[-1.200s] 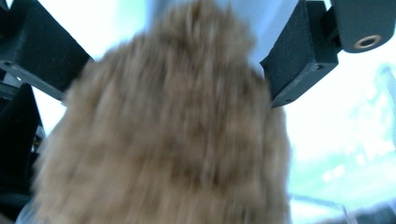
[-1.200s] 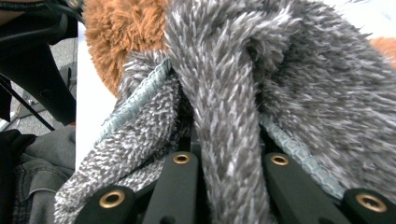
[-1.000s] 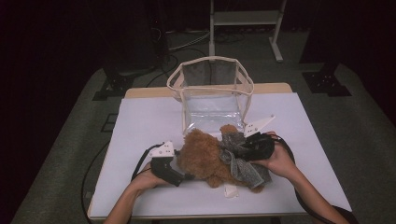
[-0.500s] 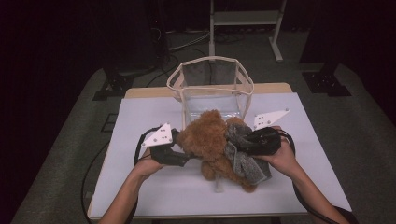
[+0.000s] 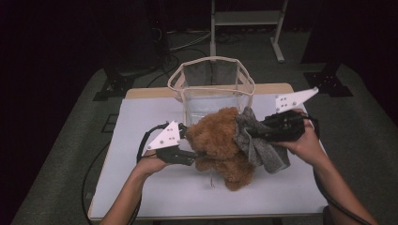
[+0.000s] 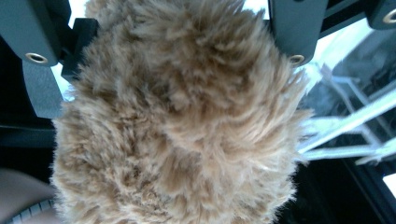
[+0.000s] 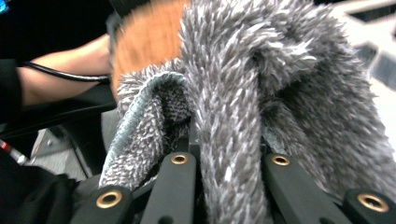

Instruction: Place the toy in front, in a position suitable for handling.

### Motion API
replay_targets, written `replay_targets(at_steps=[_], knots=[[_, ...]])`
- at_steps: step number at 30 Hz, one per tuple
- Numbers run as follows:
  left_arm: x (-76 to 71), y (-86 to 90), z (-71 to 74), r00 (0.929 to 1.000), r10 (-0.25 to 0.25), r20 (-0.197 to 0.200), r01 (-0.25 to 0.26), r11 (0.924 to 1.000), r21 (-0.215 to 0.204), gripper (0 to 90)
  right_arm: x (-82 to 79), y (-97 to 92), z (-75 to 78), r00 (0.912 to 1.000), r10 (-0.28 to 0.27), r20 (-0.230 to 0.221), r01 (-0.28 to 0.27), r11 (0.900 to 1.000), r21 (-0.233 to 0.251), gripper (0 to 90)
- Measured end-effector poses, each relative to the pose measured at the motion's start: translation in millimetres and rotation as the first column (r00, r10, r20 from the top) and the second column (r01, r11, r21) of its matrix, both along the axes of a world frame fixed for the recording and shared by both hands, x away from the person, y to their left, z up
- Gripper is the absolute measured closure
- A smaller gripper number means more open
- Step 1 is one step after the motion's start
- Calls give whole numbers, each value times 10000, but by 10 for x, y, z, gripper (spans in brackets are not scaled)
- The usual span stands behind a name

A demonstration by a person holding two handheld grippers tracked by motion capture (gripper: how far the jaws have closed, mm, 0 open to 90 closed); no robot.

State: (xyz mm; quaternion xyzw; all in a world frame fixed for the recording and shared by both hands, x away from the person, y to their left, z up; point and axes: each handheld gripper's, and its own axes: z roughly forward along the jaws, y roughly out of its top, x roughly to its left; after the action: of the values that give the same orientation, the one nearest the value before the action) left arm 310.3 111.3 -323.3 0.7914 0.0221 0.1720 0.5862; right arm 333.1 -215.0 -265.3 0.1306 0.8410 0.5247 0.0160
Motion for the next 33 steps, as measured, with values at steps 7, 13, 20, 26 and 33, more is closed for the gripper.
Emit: replay_targets(at_steps=[7, 13, 20, 26, 33], knots=[[-21, -235, 113, 9994, 38, 346, -56, 9985, 540, 375, 84, 186, 543, 9960, 846, 288, -798, 9870, -1398, 794], [-74, -454, 200, 9960, -225, 860, 136, 9946, 1026, 375, 122, 461, 710, 9901, 1403, -15, -1370, 9644, -2262, 794], [-71, -456, 187, 9968, -159, 777, 69, 9934, 1143, 374, 160, 631, 695, 9900, 1413, -19, -1365, 9527, -2714, 790], [-39, -393, 188, 9986, -35, 534, -22, 9942, 1078, 366, 187, 271, 761, 9981, 598, 118, -551, 9677, -2461, 790], [-61, -467, 219, 9974, -188, 693, 93, 9908, 1348, 336, 156, 196, 720, 9989, 474, 20, -455, 9702, -2379, 790]])
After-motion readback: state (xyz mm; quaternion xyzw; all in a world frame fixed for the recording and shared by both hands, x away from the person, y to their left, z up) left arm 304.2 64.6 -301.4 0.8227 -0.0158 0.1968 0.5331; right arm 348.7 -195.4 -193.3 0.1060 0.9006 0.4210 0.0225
